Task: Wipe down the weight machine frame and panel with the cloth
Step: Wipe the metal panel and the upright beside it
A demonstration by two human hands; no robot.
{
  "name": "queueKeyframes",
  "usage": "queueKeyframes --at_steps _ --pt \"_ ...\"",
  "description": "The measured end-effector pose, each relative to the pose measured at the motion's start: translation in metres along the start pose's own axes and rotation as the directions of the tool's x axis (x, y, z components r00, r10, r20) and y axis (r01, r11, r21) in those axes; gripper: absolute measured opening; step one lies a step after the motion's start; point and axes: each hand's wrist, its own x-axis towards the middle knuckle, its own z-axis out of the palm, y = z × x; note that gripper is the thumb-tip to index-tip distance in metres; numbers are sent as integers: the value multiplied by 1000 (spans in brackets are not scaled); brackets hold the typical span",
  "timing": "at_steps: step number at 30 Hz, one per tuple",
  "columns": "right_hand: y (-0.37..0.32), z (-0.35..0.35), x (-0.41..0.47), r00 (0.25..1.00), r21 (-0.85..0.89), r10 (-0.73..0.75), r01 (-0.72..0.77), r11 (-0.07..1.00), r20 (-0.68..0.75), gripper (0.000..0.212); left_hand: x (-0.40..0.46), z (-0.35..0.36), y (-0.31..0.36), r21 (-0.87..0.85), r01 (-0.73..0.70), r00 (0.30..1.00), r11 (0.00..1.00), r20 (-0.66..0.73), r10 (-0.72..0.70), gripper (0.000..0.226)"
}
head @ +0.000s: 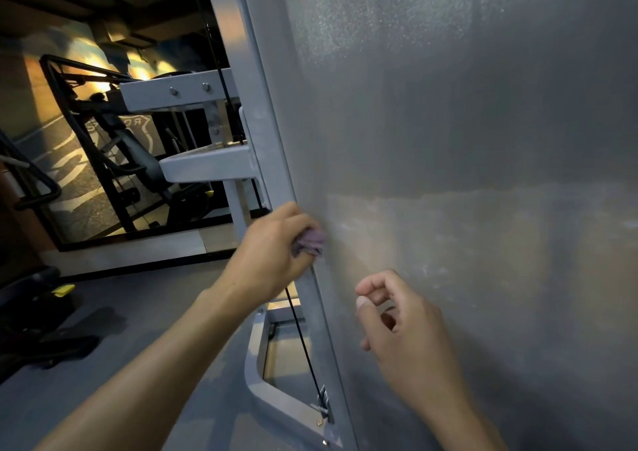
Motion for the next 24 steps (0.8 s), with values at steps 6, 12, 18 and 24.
queueKeyframes --at_steps 6,12,18,24 --pt "1 -2 -1 1000 -1 -7 7 1000 8 19 -9 6 -4 -59 79 978 995 -187 -89 15" --pt "4 -3 -3 999 -30 -35 35 999 -3 22 -23 30 2 -58 -10 999 998 -40 8 21" --pt "5 -5 -3 999 -23 -28 28 999 -21 19 -26 18 -17 -326 275 826 905 -402 -395 25" --pt "6 1 -4 999 -32 -32 32 999 2 20 -20 47 -9 -550 318 750 772 -352 -560 20"
